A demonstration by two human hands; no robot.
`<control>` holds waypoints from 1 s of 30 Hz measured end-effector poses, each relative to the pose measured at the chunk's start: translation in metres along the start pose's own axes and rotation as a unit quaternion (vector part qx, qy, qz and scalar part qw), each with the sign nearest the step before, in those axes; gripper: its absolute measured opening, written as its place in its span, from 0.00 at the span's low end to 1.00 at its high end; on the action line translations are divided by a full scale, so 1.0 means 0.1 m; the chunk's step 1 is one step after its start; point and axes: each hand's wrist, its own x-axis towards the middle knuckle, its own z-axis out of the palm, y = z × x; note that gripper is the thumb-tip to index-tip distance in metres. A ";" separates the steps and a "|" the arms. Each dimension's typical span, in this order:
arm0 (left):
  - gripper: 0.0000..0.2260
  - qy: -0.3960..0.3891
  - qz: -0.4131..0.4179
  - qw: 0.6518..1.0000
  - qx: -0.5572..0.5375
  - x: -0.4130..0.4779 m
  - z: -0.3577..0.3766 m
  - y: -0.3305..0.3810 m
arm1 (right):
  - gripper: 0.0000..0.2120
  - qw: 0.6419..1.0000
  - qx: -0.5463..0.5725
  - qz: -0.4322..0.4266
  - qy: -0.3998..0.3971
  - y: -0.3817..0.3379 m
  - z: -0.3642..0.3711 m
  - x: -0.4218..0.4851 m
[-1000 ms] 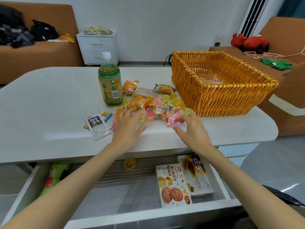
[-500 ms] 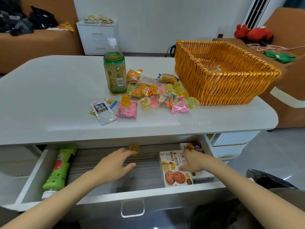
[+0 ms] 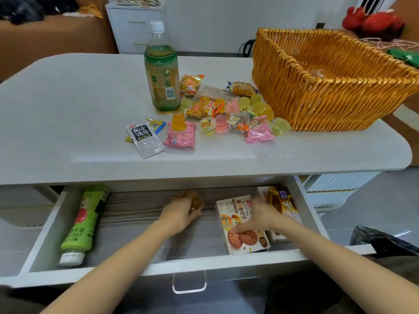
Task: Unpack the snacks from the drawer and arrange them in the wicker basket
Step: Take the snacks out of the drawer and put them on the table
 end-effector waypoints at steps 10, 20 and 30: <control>0.25 -0.008 -0.020 1.000 -0.021 -0.24 0.09 0.05 | 0.19 0.980 0.168 0.037 -0.099 -0.15 0.16 -0.12; 0.27 -0.032 -0.034 0.997 -0.058 -0.55 -0.30 -0.02 | 0.16 0.985 0.108 -0.112 -0.068 -0.39 -0.31 -0.63; 0.26 0.082 0.078 0.984 -0.141 -0.88 -1.42 0.59 | 0.21 0.904 0.147 -0.324 0.237 -0.44 -1.23 -1.22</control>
